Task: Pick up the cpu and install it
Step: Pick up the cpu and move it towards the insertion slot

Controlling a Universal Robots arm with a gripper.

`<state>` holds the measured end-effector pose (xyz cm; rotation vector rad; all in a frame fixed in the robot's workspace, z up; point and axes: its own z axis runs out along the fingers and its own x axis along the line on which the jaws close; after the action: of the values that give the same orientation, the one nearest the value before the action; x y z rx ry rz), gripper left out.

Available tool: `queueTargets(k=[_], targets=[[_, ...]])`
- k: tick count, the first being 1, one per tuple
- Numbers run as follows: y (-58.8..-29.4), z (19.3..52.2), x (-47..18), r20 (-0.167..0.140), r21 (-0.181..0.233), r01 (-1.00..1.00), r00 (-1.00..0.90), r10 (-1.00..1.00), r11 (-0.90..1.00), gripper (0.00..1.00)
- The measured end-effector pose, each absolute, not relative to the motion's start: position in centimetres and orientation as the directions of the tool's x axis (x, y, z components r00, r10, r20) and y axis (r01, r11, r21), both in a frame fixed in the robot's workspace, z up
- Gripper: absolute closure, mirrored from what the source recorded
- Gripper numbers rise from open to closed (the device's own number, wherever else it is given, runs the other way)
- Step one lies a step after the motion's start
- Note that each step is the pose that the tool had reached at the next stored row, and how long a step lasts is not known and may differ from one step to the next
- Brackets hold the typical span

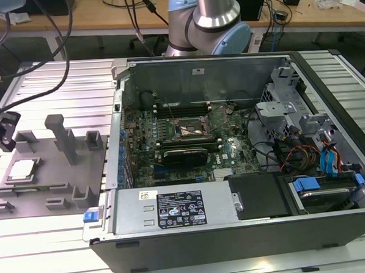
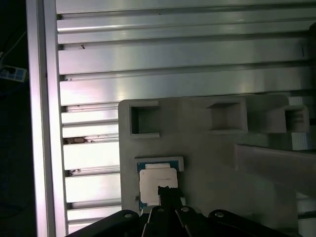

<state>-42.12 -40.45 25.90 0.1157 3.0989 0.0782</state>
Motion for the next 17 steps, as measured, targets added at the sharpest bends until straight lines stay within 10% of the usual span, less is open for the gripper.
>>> queueTargets(k=[17], targets=[[-41.5,22.1,-42.1,-0.027,0.051,0.074,-0.997,0.075,0.996,0.89]])
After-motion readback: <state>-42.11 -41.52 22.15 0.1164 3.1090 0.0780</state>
